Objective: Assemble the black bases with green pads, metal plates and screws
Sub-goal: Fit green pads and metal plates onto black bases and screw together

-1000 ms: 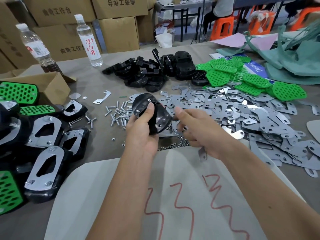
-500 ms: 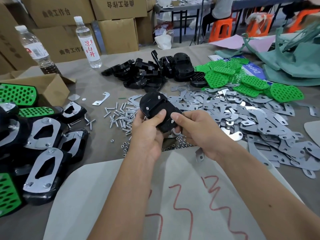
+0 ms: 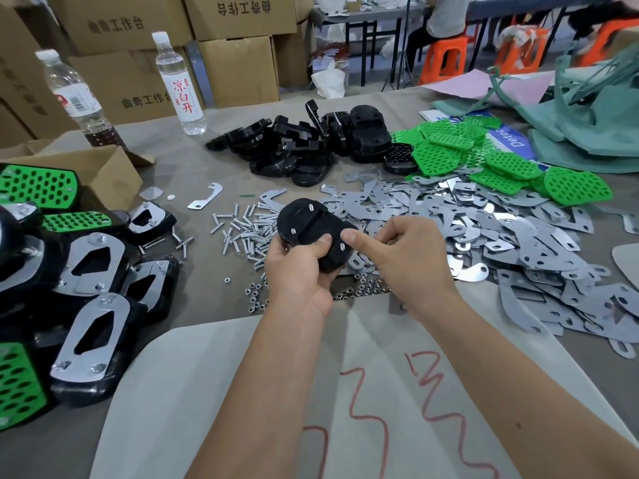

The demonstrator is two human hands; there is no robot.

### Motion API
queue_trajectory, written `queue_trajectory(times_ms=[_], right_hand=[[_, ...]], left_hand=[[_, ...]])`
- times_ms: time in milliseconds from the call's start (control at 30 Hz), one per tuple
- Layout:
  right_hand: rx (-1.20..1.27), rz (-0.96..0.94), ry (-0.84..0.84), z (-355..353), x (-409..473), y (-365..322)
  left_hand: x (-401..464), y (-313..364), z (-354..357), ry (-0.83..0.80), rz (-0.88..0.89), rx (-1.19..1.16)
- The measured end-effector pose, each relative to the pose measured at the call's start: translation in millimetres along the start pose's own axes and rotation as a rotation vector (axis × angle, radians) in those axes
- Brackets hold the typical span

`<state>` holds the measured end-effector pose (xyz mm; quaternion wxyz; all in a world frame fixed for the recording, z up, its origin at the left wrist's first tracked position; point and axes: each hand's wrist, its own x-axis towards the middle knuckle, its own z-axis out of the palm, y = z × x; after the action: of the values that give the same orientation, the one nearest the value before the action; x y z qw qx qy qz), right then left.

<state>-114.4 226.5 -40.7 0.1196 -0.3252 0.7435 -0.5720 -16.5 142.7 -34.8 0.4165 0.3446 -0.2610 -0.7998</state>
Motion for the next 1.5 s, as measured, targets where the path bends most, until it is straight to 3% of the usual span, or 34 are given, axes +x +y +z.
queue_trajectory(times_ms=[67,233,433,600,667,800,900,1033,1133,1200,1333,1433,1500], right_hand=[[0.003,0.039,0.026,-4,1,-3],[0.351,0.238,-0.010,-12,13,-4],[0.006,0.041,-0.106,-24,14,0],[-0.516,-0.192,-0.206,-32,19,5],[-0.382,-0.162,-0.191,-33,21,6],[0.231,-0.034,-0.126,-31,20,1],[0.551,0.073,-0.235,-30,19,-1],[0.496,0.140,-0.200,-31,19,1],[0.614,0.148,-0.180,-32,20,1],[0.493,0.143,-0.155,-31,21,2],[-0.244,-0.142,0.047,-35,23,9],[-0.554,-0.286,-0.092,-48,28,13],[-0.606,-0.296,-0.087,-58,34,14]], left_hand=[[0,1,0,0.008,-0.004,-0.016],[1,5,-1,0.017,-0.018,-0.024],[1,8,-4,0.070,0.069,0.077],[2,12,-7,0.096,0.106,0.131],[3,12,-9,0.100,0.135,0.168],[4,11,-10,0.097,0.162,0.229],[3,9,-8,0.092,0.167,0.258],[3,11,-8,0.095,0.174,0.257],[2,13,-9,0.098,0.180,0.244],[1,13,-8,0.103,0.188,0.247],[1,13,-7,0.103,0.215,0.248],[1,11,-7,0.108,0.224,0.251],[1,10,-8,0.106,0.217,0.248]])
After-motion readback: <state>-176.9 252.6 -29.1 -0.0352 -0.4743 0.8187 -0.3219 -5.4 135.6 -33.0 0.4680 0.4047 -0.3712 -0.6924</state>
